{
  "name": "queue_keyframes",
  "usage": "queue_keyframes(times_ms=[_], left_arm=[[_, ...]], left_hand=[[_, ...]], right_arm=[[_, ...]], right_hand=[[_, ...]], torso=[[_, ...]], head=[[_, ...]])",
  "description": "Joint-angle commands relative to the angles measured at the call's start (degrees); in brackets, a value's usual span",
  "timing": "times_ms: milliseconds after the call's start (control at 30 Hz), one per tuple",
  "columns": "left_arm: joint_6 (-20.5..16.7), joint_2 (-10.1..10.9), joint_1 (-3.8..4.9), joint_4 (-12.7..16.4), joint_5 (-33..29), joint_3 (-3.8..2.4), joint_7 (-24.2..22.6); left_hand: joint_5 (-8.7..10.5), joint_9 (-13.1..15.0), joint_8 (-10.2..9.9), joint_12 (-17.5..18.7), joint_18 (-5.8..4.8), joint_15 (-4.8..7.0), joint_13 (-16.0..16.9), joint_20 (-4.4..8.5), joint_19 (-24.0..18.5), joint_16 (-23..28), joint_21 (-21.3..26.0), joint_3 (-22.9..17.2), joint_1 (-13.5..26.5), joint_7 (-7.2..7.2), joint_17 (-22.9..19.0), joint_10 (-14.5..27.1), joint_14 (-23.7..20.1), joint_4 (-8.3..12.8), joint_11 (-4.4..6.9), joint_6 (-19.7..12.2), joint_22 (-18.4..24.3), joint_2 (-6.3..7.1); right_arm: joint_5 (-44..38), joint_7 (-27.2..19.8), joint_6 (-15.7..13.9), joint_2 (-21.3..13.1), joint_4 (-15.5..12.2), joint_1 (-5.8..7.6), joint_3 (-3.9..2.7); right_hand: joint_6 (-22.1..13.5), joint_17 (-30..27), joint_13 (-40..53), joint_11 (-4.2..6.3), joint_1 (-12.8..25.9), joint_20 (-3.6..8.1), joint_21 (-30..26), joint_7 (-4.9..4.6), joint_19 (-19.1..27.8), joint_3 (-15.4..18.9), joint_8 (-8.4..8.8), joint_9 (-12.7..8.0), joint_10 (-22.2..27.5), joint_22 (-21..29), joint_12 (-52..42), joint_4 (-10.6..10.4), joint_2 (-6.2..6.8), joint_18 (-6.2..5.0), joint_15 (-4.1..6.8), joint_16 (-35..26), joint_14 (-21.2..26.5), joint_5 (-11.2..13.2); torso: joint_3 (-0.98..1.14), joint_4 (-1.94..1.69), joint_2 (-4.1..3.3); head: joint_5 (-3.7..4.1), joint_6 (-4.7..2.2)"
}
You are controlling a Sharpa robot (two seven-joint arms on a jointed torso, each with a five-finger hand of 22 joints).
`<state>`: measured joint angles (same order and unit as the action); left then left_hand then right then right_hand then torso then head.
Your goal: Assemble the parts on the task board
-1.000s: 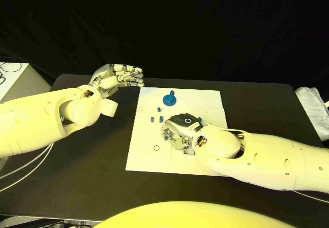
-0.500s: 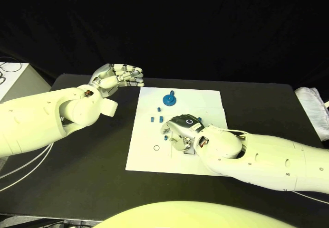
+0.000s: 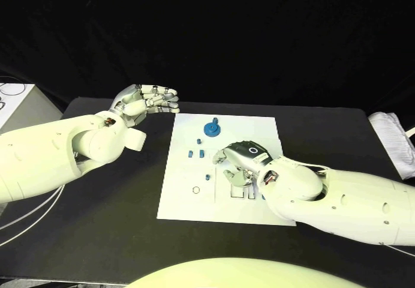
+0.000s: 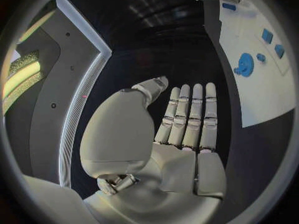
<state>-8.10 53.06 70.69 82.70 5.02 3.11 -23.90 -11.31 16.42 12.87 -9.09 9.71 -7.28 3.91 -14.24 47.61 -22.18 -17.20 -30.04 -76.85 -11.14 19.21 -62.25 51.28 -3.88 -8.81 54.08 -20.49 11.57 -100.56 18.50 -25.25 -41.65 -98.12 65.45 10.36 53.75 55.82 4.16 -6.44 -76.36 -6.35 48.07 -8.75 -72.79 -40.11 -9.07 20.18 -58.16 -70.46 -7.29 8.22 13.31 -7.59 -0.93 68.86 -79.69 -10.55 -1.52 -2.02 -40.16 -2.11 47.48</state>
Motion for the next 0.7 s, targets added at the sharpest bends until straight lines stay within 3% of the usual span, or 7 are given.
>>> queue_keyframes(times_ms=[33, 133, 267, 367, 533, 600, 700], left_arm=[[0.7, -0.1, 0.01, 0.1, 0.0, -0.05, -0.5], [0.4, -0.2, 0.00, 0.0, -0.2, -0.05, -0.8], [0.3, -0.3, -0.01, -0.1, -0.3, -0.05, -1.2], [0.3, -0.5, -0.07, -0.2, -0.4, -0.05, -1.3], [0.5, -0.9, -0.25, -0.4, -0.4, -0.05, -1.3], [0.5, -1.0, -0.30, -0.4, -0.4, -0.05, -1.3], [0.5, -1.0, -0.35, -0.4, -0.4, -0.05, -1.2]], left_hand=[[-0.08, 0.0, 0.2, 0.2, 0.62, -0.05, 0.1, 0.00, 0.4, 0.3, 0.2, 0.1, -0.3, -0.21, 0.1, 0.5, -0.3, 0.2, -0.02, -0.1, 0.1, 0.03], [-0.08, -0.1, -0.1, 0.3, 0.63, -0.11, 0.1, 0.00, 0.5, 0.3, 0.4, 0.2, -0.3, -0.54, 0.2, 0.7, -0.3, 0.2, -0.17, -0.9, 0.2, 0.18], [-0.08, -0.3, -0.3, 0.3, 0.63, -0.15, 0.1, 0.01, 0.7, 0.2, 0.5, 0.2, -0.3, -0.69, 0.2, 0.8, -0.3, 0.2, -0.26, -1.4, 0.3, 0.27], [-0.08, -0.3, -0.4, 0.3, 0.63, -0.17, 0.1, 0.00, 0.7, 0.2, 0.5, 0.3, -0.3, -0.75, 0.2, 0.9, -0.3, 0.2, -0.32, -1.7, 0.3, 0.32], [-0.07, -0.7, -1.0, 0.5, 0.63, -0.36, 0.1, 0.01, 1.1, 0.2, 0.7, 0.5, -0.2, -1.40, 0.3, 1.5, -0.4, 0.2, -0.74, -3.0, 0.5, 0.50], [-0.07, -0.7, -1.0, 0.5, 0.62, -0.38, 0.1, 0.01, 1.1, 0.2, 0.8, 0.5, -0.2, -1.44, 0.3, 1.6, -0.4, 0.2, -0.78, -3.1, 0.5, 0.51], [-0.07, -0.7, -1.0, 0.5, 0.62, -0.38, 0.1, 0.01, 1.1, 0.2, 0.8, 0.5, -0.2, -1.44, 0.3, 1.6, -0.4, 0.2, -0.78, -3.1, 0.5, 0.51]], right_arm=[[5.0, -0.5, -2.8, -1.7, -0.7, 1.34, -0.49], [9.2, -0.9, -3.3, -3.7, -0.3, 3.29, -1.07], [13.1, -2.1, -1.3, -6.5, 1.1, 6.02, -1.65], [14.4, -2.7, 1.5, -7.8, 2.4, 7.25, -1.82], [15.3, -3.6, 6.0, -8.4, 4.2, 7.94, -1.85], [15.4, -3.9, 7.7, -8.3, 4.7, 7.87, -1.76], [15.3, -4.0, 9.7, -8.4, 5.2, 7.51, -1.62]], right_hand=[[0.9, 2.4, 0.1, 0.28, 0.8, 0.05, 3.1, -0.22, -1.8, 0.2, -0.06, 0.0, -1.3, -1.5, -1.2, -0.4, -0.06, -0.03, 0.11, 2.0, -1.5, -0.2], [1.9, 9.4, 0.4, 0.96, 2.9, 0.31, 11.2, -0.23, -6.2, 0.2, -0.41, 0.1, -4.5, -5.1, -3.5, -1.8, 0.26, 1.51, 0.51, 7.2, -5.1, -0.2], [1.8, 10.2, 0.1, 1.03, 5.3, 0.17, 12.1, -0.04, -7.1, 2.7, -0.28, 0.2, -4.0, -5.4, -3.7, -3.2, 1.99, 1.78, 0.38, 7.8, -5.4, -0.7], [1.0, 11.3, -0.1, 1.09, 6.2, 0.22, 10.8, 0.19, -7.1, 7.8, 0.16, 0.1, -2.0, -4.6, -3.7, -4.6, 2.64, 1.65, 0.44, 8.7, -5.7, -2.8], [0.1, 9.6, -0.2, 0.55, 0.8, -0.17, 6.7, 0.66, -6.3, 24.4, 1.23, -0.5, 3.0, -2.6, -5.6, -8.2, -1.03, 1.19, -0.02, 8.2, -4.6, -3.6], [-0.1, 9.1, -0.2, 0.34, -3.1, -0.35, 5.3, 0.95, -6.3, 31.0, 1.76, -1.0, 5.0, -2.1, -7.5, -12.2, -2.14, 1.01, -0.23, 8.2, -4.4, -3.7], [-0.4, 9.1, -0.3, 0.10, -5.2, -0.47, 4.7, 1.25, -6.4, 34.0, 2.15, -1.2, 6.3, -1.8, -8.1, -15.1, -1.90, 0.96, -0.36, 8.4, -4.4, -3.8]], torso=[[-0.01, -0.02, -0.02], [-0.02, 0.03, 0.03], [-0.08, -0.03, 0.02], [-0.02, -0.08, -0.04], [-0.04, -0.09, -0.15], [0.05, -0.12, -0.15], [0.08, -0.14, -0.17]], head=[[0.49, -0.65], [0.86, -1.05], [1.44, -1.52], [1.83, -1.86], [2.17, -2.21], [2.17, -2.18], [2.17, -2.09]])
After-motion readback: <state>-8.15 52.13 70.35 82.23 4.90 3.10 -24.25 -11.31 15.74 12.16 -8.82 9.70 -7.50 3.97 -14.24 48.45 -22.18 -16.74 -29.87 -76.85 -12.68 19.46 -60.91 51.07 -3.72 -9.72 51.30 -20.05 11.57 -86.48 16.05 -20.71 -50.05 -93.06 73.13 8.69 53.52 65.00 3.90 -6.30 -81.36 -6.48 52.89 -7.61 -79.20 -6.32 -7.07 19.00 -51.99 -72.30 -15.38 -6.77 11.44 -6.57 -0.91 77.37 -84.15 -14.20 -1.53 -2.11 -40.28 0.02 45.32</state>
